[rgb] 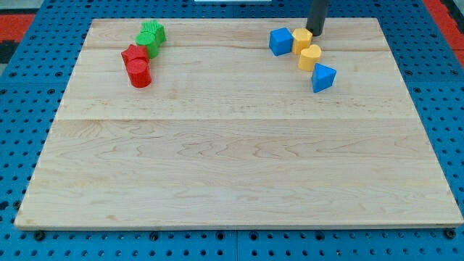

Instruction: Move the yellow hexagon close to the yellow heart

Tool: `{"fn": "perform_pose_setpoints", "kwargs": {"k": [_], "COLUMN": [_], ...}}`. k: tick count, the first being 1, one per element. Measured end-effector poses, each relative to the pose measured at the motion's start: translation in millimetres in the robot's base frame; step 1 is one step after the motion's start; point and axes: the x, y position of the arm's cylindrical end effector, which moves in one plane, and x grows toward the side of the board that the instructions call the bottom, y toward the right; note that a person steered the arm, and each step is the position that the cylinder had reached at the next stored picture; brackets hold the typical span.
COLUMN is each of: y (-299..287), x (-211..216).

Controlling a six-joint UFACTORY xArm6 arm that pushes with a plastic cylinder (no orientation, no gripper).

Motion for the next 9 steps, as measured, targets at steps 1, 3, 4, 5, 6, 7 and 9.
{"fn": "perform_pose_setpoints", "kwargs": {"k": [1, 3, 4, 5, 6, 7, 9], "y": [-27, 4, 13, 46, -28, -17, 37], "x": [-16, 43, 75, 85, 98, 84, 32]}}
